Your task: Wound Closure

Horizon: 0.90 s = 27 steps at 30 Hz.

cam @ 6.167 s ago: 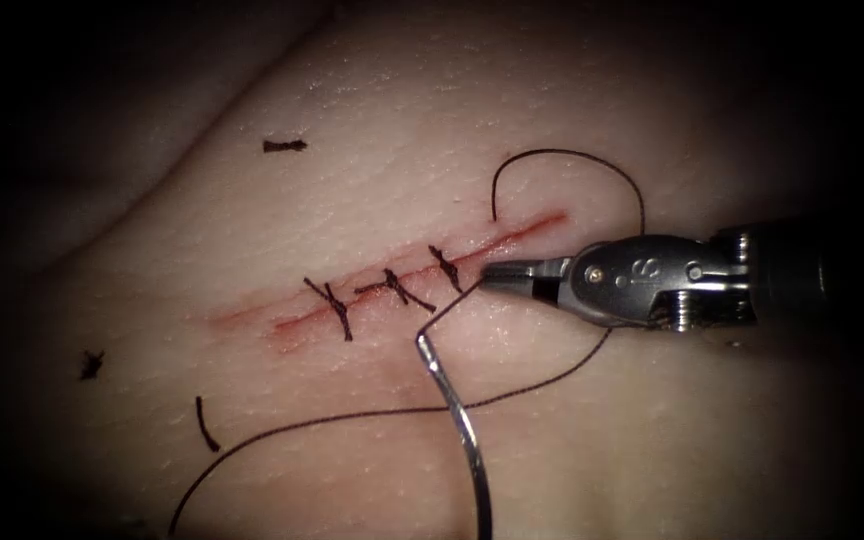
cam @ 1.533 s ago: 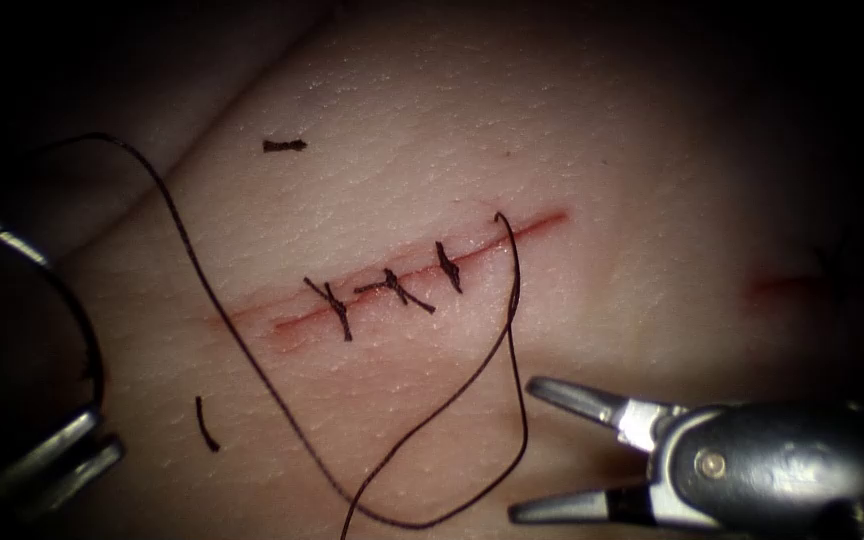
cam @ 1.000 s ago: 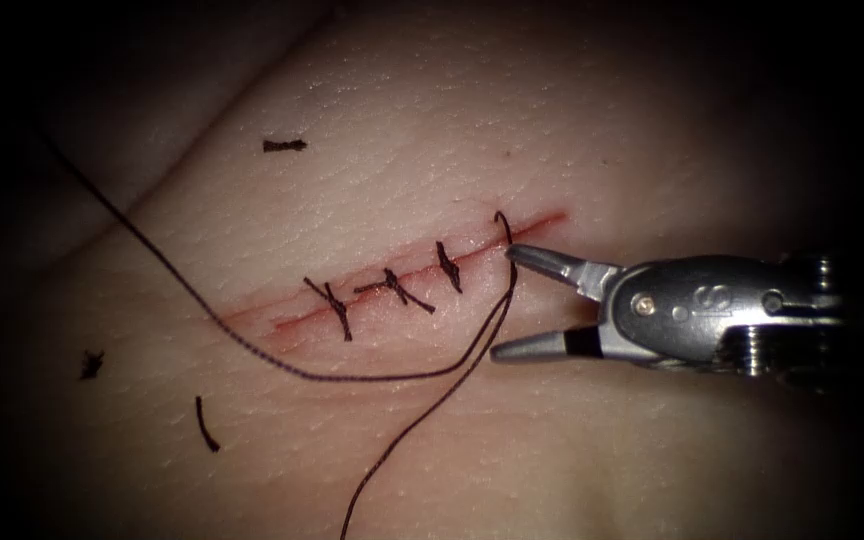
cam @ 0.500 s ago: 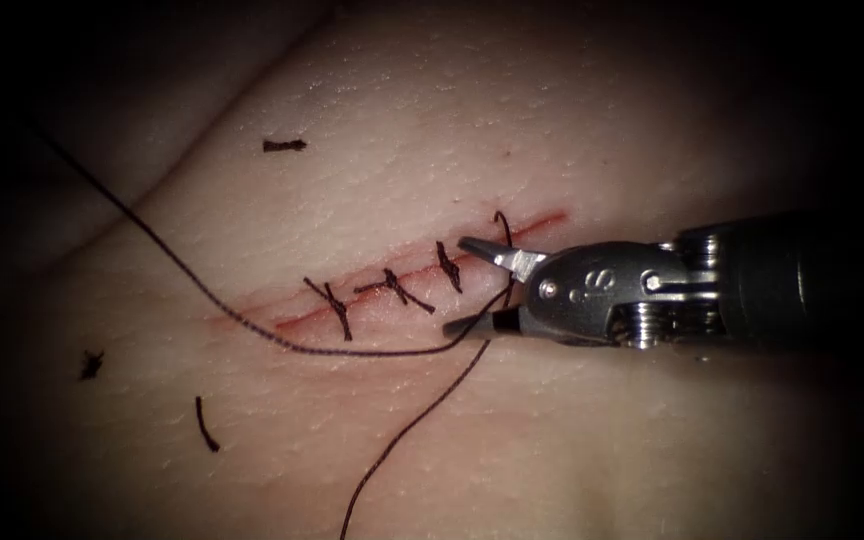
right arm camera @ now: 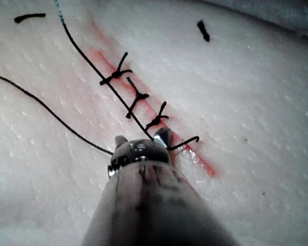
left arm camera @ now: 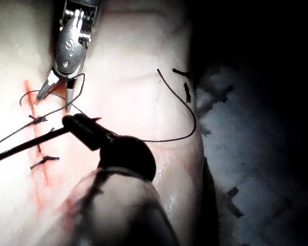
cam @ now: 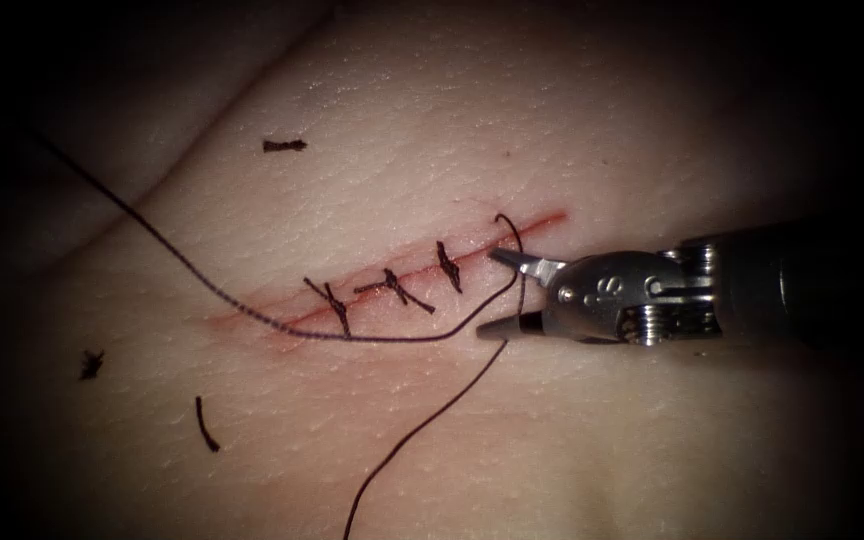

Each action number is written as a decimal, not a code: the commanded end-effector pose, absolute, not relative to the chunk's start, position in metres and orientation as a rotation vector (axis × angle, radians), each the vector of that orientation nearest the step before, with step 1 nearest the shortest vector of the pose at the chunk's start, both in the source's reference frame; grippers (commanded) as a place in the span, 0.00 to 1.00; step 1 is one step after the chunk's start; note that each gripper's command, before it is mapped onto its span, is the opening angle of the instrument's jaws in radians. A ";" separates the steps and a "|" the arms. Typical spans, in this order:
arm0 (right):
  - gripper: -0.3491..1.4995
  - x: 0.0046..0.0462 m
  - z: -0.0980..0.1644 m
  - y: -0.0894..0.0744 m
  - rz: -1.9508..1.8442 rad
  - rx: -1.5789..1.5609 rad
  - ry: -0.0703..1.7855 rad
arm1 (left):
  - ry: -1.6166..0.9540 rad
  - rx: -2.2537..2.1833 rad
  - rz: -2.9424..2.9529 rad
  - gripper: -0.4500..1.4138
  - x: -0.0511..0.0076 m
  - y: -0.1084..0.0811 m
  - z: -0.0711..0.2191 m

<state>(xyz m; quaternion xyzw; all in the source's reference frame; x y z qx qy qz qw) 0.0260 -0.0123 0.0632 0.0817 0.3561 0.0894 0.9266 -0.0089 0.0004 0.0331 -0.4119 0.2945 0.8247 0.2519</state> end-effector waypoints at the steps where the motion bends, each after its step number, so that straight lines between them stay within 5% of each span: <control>1: 0.84 0.0262 0.064 -0.013 0.181 0.176 0.729 | 0.797 -1.122 2.245 0.04 -0.0094 0.000 0.034; 8: 0.58 0.0251 0.064 -0.013 0.196 0.197 0.717 | 0.801 -1.120 2.245 0.03 -0.0094 0.000 0.034; 9: 0.33 0.0254 0.064 -0.013 0.202 0.203 0.722 | 0.803 -1.117 2.245 0.03 -0.0096 -0.001 0.034; 11: 0.00 0.0257 0.064 -0.013 0.200 0.216 0.733 | 0.805 -1.115 2.244 0.03 -0.0099 -0.001 0.034; 27: 0.00 0.0228 0.060 -0.012 0.212 0.161 0.777 | 0.805 -1.104 2.243 0.02 -0.0103 0.000 0.034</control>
